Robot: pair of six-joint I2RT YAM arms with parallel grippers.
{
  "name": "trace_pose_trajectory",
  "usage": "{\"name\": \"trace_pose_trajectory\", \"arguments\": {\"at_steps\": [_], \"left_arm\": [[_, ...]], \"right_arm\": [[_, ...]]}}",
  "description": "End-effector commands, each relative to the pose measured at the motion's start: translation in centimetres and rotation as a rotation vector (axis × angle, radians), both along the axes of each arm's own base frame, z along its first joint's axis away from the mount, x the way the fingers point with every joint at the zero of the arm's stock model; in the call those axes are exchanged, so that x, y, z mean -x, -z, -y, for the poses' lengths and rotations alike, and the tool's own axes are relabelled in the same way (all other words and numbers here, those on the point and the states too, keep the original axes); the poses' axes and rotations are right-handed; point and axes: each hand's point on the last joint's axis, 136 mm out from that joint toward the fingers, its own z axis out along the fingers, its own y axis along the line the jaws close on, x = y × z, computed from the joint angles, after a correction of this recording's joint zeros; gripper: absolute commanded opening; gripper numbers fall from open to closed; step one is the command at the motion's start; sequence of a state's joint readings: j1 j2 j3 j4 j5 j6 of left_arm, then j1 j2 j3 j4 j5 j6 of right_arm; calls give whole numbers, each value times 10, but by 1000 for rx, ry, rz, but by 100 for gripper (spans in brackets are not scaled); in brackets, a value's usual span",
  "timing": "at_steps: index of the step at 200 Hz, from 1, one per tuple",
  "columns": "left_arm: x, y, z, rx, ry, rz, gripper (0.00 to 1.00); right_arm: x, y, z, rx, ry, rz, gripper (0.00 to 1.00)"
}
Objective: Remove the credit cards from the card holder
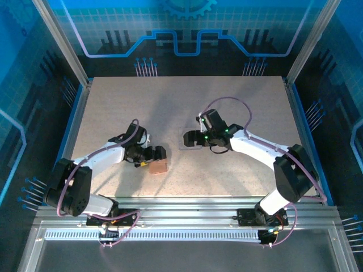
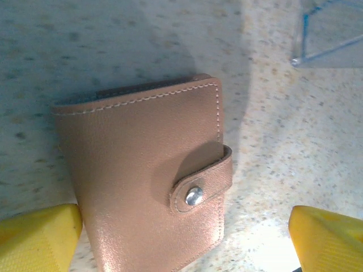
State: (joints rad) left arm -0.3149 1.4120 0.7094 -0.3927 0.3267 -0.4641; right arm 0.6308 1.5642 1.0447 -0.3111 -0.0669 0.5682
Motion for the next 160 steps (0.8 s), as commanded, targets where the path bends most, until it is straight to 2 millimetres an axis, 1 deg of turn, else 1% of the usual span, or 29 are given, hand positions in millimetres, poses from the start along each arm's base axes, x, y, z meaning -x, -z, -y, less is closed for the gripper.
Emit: {"name": "trace_pose_trajectory", "arguments": {"at_steps": [1, 16, 32, 63, 86, 96, 106, 114, 116, 118, 130, 146, 160], "left_arm": [[-9, -14, 24, 70, 81, 47, 95], [-9, -14, 32, 95, 91, 35, 94], [-9, -15, 39, 126, 96, 31, 93], [-7, -13, 51, 177, 99, 26, 89], [-1, -7, 59, 191, 114, -3, 86], [1, -5, 61, 196, 115, -11, 85], [3, -3, 63, 207, 116, -16, 83], [4, -2, 64, 218, 111, -21, 81], [4, -2, 64, 220, 111, -22, 81], [5, -2, 65, 222, 111, -24, 81], [6, -2, 66, 235, 106, -27, 79], [8, -1, 67, 250, 100, -34, 77], [10, -1, 69, 269, 97, -39, 76]], "right_arm": [[23, 4, -5, 20, -57, -24, 84], [33, 8, -14, 13, -80, -42, 79], [46, 17, -25, 14, -105, -76, 72], [68, 39, -44, 8, -113, -115, 64], [77, 56, -58, -24, -103, -134, 57], [79, 66, -62, -30, -97, -144, 55], [80, 74, -66, -44, -89, -157, 50], [79, 75, -73, -70, -90, -162, 46], [83, 82, -69, -63, -89, -175, 45], [84, 85, -69, -63, -90, -180, 44], [86, 92, -70, -69, -79, -198, 43], [87, 96, -71, -83, -79, -204, 42], [89, 97, -72, -94, -82, -209, 39]]}}
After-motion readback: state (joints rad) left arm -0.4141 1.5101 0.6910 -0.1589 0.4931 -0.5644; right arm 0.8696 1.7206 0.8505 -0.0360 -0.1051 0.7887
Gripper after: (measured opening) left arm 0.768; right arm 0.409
